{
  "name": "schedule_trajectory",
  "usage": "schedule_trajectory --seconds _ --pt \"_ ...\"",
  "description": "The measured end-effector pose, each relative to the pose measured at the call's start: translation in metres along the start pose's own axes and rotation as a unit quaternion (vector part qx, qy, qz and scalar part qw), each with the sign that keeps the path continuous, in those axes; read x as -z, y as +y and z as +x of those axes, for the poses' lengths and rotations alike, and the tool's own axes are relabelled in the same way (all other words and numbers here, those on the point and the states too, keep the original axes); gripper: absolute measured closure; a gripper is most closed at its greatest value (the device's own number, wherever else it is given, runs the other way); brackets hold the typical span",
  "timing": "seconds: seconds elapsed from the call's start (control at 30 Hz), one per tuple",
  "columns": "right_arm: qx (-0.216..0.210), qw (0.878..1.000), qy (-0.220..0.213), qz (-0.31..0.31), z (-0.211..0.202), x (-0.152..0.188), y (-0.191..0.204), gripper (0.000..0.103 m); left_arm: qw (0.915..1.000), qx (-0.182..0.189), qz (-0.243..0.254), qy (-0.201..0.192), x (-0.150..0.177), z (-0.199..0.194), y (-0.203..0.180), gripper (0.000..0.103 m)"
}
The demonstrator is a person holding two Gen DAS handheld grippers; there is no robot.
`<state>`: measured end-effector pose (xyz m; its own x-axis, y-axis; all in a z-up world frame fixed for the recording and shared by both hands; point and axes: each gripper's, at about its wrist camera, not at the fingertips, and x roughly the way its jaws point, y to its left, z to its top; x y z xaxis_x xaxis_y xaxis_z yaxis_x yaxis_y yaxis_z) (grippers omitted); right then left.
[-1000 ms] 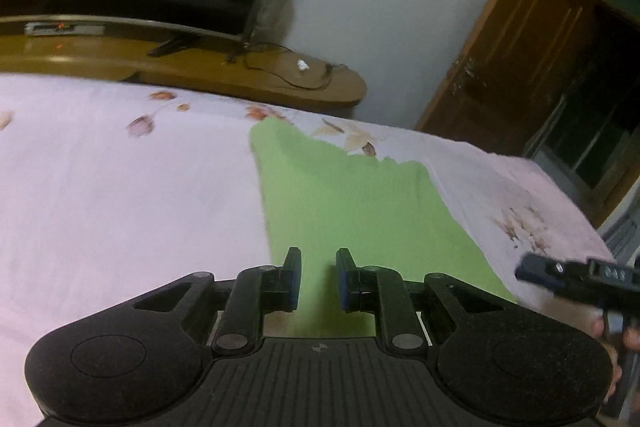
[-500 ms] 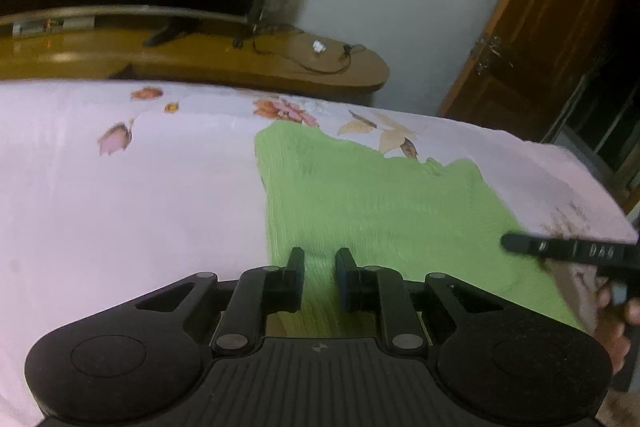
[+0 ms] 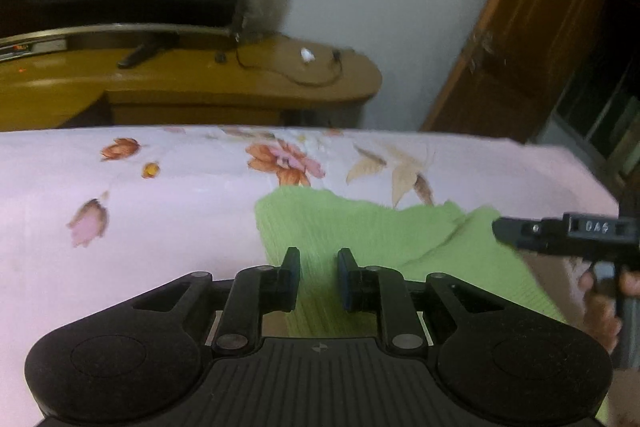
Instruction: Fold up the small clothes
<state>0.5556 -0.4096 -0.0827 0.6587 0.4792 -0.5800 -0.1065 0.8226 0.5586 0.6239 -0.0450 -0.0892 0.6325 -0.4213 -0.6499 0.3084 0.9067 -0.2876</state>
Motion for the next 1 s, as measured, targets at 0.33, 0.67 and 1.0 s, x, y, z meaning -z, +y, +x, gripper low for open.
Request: schedule_trajectory --seconds 0.33,0.67,1.0 --pt "0.027 0.989 -0.043 -0.139 -0.008 0.017 0.022 0.092 0.9957 -0.023 -0.068 -0.058 0.04 0.008 0.019 0.085" --pt "0.009 0.99 -0.044 -0.137 -0.015 -0.002 0.022 0.081 0.996 0.023 -0.007 -0.086 0.0 -0.008 -0.004 0.085" --pt "0.047 0.979 -0.008 -0.196 -0.005 0.015 0.039 0.08 0.9901 -0.032 0.12 -0.067 0.022 -0.018 -0.055 0.084"
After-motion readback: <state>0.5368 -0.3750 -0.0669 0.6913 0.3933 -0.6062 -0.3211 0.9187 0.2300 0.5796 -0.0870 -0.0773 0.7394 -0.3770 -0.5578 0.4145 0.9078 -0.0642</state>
